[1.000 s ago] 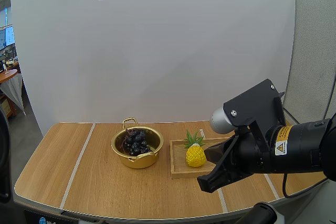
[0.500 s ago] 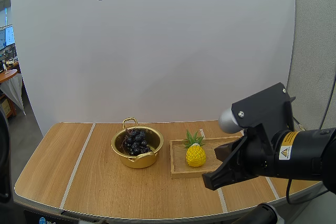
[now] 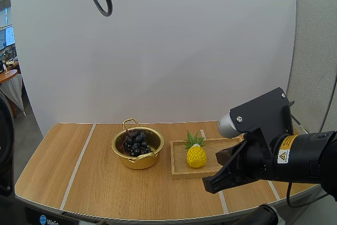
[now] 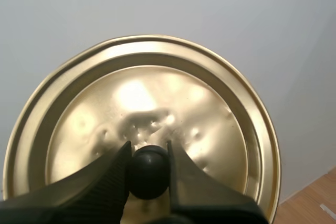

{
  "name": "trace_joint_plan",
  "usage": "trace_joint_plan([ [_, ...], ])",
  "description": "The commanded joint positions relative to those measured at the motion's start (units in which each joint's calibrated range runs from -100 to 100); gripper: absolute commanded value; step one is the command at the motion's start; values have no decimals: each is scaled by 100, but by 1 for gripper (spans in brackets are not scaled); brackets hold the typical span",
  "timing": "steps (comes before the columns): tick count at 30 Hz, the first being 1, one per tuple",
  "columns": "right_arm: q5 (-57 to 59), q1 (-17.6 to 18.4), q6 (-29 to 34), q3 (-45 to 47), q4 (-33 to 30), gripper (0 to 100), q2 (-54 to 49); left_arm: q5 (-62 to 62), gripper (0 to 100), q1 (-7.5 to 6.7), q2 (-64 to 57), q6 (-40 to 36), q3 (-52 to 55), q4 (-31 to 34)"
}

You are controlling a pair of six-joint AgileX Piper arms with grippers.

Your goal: Open the pot, put the grape inside, and close it

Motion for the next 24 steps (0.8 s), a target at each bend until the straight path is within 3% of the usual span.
trace_joint_plan([
  [1,-96,-25,5,19,-68,0,-45,0,0,-12,24,-90,534,-116],
  [10,-115,-25,5,19,-107,0,-45,0,0,-12,24,-90,2178,-479],
  [24,-115,-25,5,19,-156,0,-45,0,0,-12,412,-90,3618,-539],
])
